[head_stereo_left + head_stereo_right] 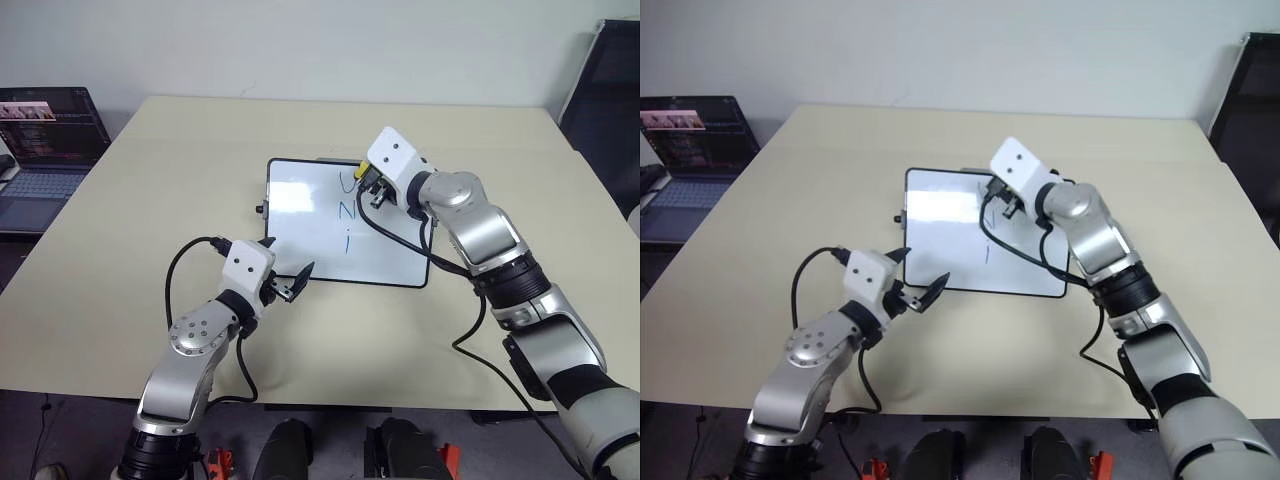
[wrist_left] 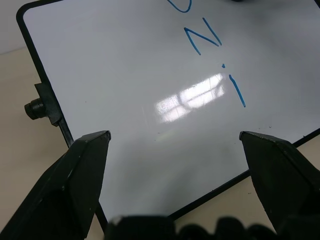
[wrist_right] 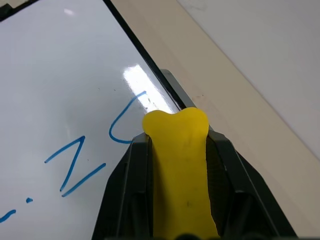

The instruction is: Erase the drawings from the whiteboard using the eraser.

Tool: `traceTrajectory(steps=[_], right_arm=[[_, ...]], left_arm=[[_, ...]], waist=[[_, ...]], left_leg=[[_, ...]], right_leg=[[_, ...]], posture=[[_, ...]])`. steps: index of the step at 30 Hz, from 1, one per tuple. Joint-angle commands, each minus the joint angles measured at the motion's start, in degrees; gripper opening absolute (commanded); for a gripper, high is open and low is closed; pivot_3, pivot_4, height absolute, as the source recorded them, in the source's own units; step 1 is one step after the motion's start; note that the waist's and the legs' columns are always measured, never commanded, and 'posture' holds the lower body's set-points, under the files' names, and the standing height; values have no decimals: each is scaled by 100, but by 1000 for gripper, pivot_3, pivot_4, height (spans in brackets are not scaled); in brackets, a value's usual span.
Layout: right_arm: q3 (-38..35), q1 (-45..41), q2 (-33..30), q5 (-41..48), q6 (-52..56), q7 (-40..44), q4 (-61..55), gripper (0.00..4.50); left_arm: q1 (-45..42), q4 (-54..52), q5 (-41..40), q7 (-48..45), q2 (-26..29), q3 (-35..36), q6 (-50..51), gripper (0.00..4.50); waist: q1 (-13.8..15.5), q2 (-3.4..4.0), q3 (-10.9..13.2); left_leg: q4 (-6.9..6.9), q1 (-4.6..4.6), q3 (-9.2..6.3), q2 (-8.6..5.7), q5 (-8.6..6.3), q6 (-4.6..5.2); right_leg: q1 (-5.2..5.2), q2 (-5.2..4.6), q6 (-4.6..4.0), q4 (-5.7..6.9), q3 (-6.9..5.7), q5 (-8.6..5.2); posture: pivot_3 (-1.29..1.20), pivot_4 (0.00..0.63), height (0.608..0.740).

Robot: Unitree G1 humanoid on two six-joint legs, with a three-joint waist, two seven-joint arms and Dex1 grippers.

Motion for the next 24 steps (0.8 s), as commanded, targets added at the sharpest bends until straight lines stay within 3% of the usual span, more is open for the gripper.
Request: traceTrajectory(steps=[1, 24], right_arm=[[-53, -201, 169, -90, -175, 69, 33, 1084], [-13, -433, 613, -401, -474, 258, 621, 1084]], left_arm=[[-32, -223, 18, 71, 7, 158, -102, 4500], [4, -404, 37, 218, -8, 174, 31, 4500]], waist=[[0, 0, 0], [-3, 0, 0]], left_leg=[[0, 1, -1, 1, 0, -1], [0, 2, -6, 0, 10, -16]], right_leg=[[0, 0, 0, 2, 0, 0], [-4, 0, 0, 15, -3, 0]], posture=[[0, 150, 740], [0, 150, 740]])
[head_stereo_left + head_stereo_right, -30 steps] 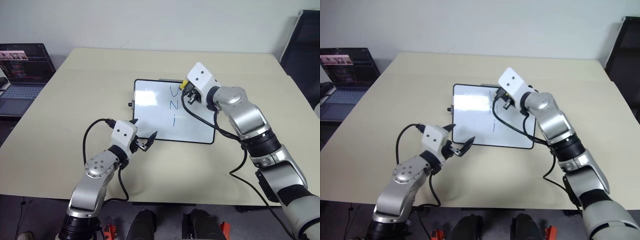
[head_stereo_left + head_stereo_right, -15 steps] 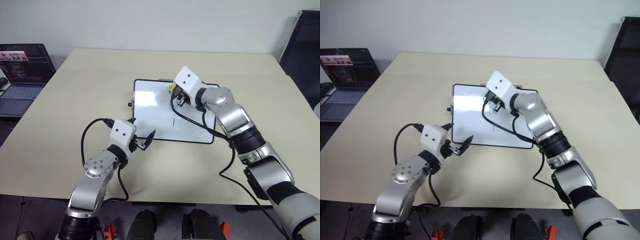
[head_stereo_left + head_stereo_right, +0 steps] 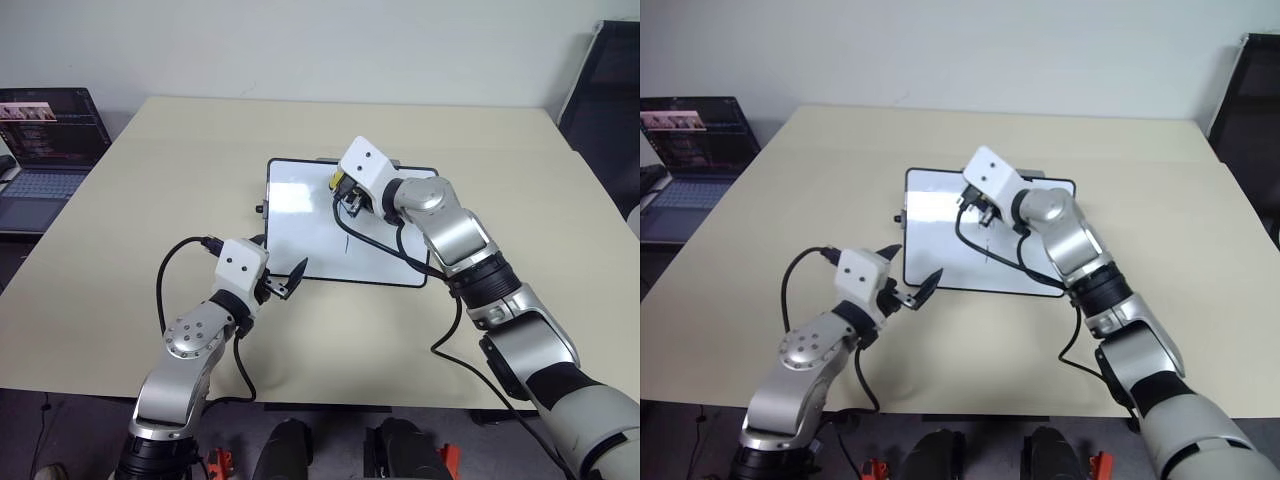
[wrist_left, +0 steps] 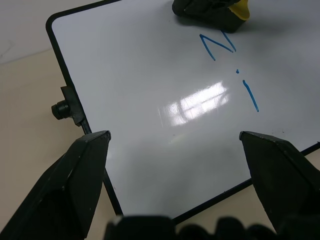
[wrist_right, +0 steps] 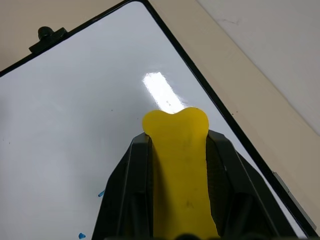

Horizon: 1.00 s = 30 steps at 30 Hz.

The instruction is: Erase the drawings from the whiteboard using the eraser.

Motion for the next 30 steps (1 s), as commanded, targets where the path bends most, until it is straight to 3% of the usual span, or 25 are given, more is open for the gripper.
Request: traceTrajectory(steps=[1, 16, 30], right_arm=[[-13, -366, 55, -156, -286, 17, 227, 1084], [317, -904, 29, -776, -1029, 276, 1606, 1084], [222, -418, -460, -1003, -481, 418, 1094, 1084]], left_arm=[[-102, -195, 25, 25, 4, 55, -35, 4500], [-165, -167, 81, 94, -93, -14, -55, 4500], [-296, -56, 96, 51, -136, -59, -109, 4500]], waist=[[-3, 0, 0], [-1, 0, 0], [31, -4, -2]], left_leg=[[0, 1, 0, 0, 0, 0], [-1, 20, -5, 0, 12, -3], [-4, 63, -20, -6, 20, -4]], right_leg=[[0, 0, 0, 0, 0, 0], [15, 1, -10, 5, -5, 6], [66, 0, -12, 4, -14, 7]], posture=[[0, 150, 740], [0, 150, 740], [0, 150, 740]])
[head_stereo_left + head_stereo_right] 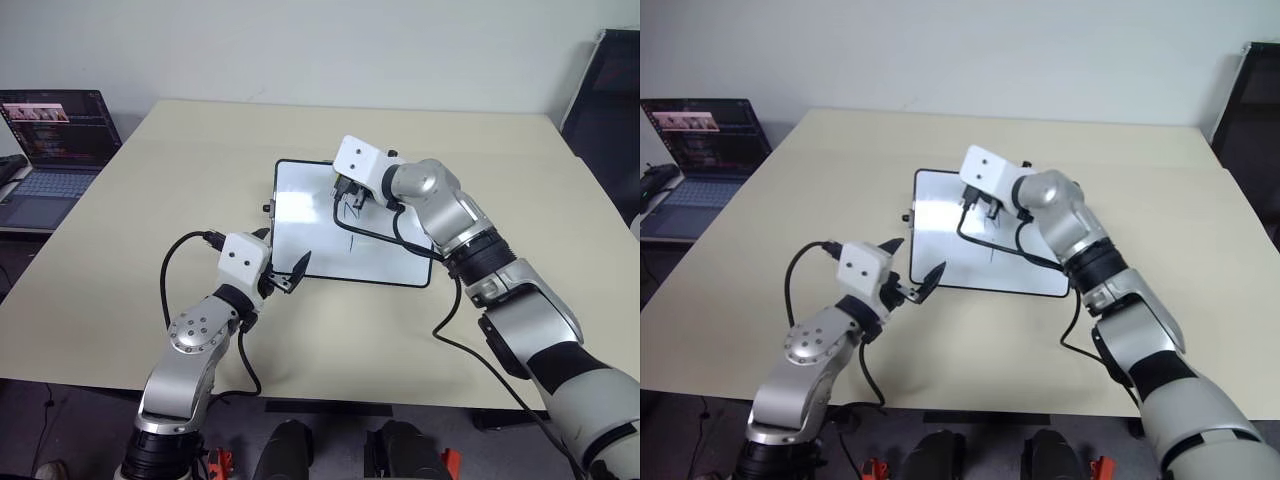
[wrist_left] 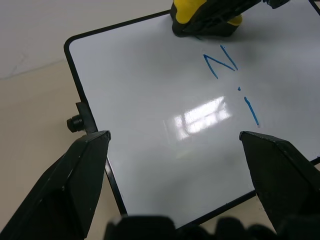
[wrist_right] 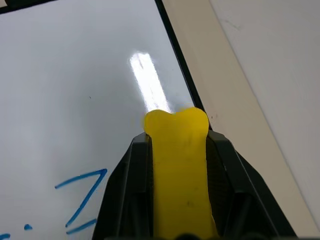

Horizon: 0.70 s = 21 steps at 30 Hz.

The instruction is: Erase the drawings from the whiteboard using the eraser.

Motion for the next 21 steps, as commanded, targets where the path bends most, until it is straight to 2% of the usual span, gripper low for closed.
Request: traceTrajectory(steps=[1, 11, 21], right_arm=[[-106, 251, -307, -160, 357, 65, -122, 1084], [-118, 595, -704, -152, 667, 227, -577, 1084], [-107, 105, -140, -38, 689, 240, -117, 1084]], left_arm=[[-80, -94, 52, 2, -14, -34, -99, 4500], [-82, -65, 61, -13, -22, -72, -128, 4500], [-56, -88, 97, -7, -47, -55, -143, 4500]], waist=[[1, -1, -1], [3, -2, -1], [-56, -1, -1]], left_leg=[[0, 1, -1, 0, 1, 0], [-2, 20, -10, -2, 1, 0], [-5, 38, -11, 1, 2, 0]], right_leg=[[1, 0, 0, 0, 0, 0], [31, 0, 0, -10, -6, 0], [45, 2, -3, -12, -3, 1]], posture=[[0, 150, 740], [0, 150, 740], [0, 150, 740]])
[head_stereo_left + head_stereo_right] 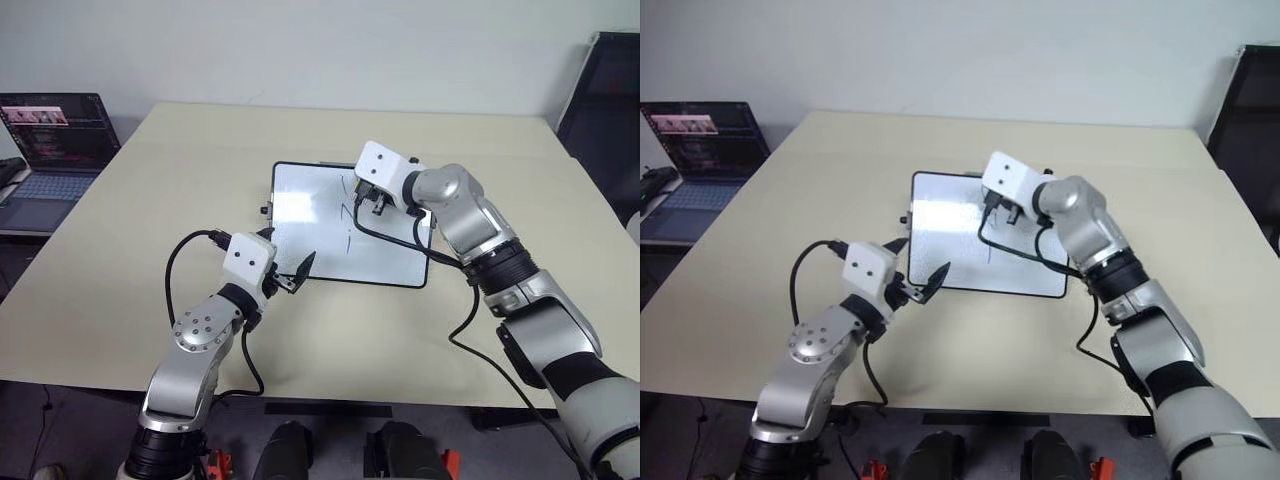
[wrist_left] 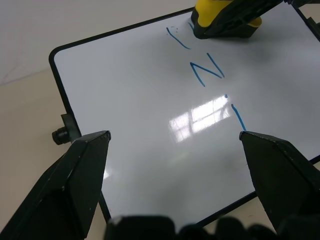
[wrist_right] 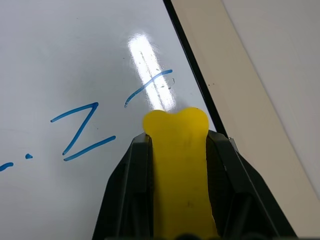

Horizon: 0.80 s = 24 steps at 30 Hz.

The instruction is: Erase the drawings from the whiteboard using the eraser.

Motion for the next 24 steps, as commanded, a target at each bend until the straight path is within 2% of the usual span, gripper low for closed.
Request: traceTrajectory(steps=[1, 8, 24], right_arm=[[-42, -115, 127, -31, 41, -10, 379, 1084], [-72, -297, 407, 19, 8, 95, 598, 1084], [-141, -797, 903, -5, -303, 62, 1257, 1084]], left_arm=[[-32, -118, 22, 29, -16, 50, -113, 4500], [65, -209, 43, 71, -42, 70, -90, 4500], [58, -197, 59, 135, -82, 18, -97, 4500]], waist=[[-27, 0, 0], [-125, 0, 0], [-142, 2, 2]], left_leg=[[-1, 2, 0, 1, 0, 0], [-6, 7, 0, 4, 4, -3], [-17, 3, 0, 7, 4, -4]], right_leg=[[0, 1, -1, 0, 0, 1], [0, 4, -6, 1, 2, 4], [-10, 6, -7, -4, 2, 4]], posture=[[0, 150, 740], [0, 150, 740], [0, 150, 740]])
